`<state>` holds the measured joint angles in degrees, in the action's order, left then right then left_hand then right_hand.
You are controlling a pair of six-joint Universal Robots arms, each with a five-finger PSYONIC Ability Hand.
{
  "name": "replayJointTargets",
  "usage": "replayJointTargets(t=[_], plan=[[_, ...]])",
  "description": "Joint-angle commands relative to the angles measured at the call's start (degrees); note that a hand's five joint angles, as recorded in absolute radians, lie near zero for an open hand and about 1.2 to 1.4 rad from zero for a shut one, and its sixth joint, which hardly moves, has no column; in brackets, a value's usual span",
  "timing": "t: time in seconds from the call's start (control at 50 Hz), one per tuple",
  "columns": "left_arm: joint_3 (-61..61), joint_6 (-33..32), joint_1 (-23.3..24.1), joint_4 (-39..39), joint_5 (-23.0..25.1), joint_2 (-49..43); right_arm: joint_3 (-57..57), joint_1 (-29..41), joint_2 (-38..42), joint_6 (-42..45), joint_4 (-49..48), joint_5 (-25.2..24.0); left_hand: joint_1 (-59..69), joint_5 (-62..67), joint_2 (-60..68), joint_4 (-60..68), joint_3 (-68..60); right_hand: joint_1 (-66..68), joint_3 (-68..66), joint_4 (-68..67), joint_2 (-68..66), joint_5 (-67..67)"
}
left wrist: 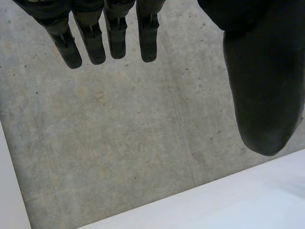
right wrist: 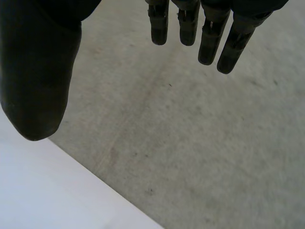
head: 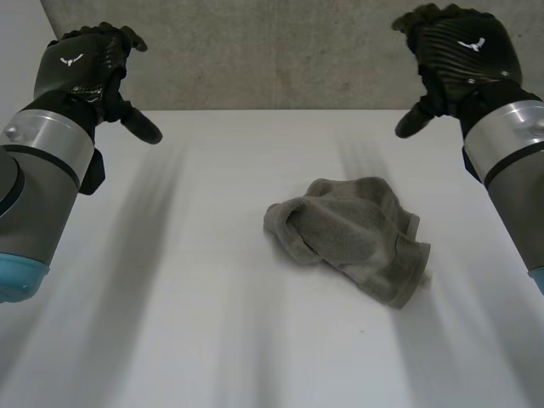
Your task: Fold the towel.
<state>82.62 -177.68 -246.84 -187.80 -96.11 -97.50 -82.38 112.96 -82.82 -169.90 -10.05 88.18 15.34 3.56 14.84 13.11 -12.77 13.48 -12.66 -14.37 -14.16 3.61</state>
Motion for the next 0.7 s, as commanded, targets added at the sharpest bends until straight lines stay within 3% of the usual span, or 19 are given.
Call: replayJointTargets(t=[0.02,0.22,0.6,0.7], plan=[[-0.17,-0.39,0.30,0.07,0.22,-0.85,-0.59,-1.61,1.34,-3.51,1.70,0.32,-3.78,-2.00,-3.28,-3.11,2.77,-3.48,2.66,4.37,4.16,-3.61],[-2.54,-0.56,0.48,4.10,0.31,-4.36,2.83,-2.66,4.94,-3.42,8.82,1.29,-3.78,-2.00,-3.28,-3.11,2.77,-3.48,2.66,4.37,4.16,-3.61],[-2.90,-0.65,0.74,5.34,0.40,-5.95,3.36,-4.16,5.03,-3.33,9.44,2.43,-4.12,-2.34,-3.61,-3.11,2.77,-3.48,2.66,4.37,4.16,-3.61],[-2.55,-0.56,0.92,5.08,0.48,-6.04,3.19,-4.16,5.12,-3.33,9.35,0.33,-4.12,-2.34,-3.61,-3.11,2.77,-3.48,2.66,4.37,4.16,-3.61]])
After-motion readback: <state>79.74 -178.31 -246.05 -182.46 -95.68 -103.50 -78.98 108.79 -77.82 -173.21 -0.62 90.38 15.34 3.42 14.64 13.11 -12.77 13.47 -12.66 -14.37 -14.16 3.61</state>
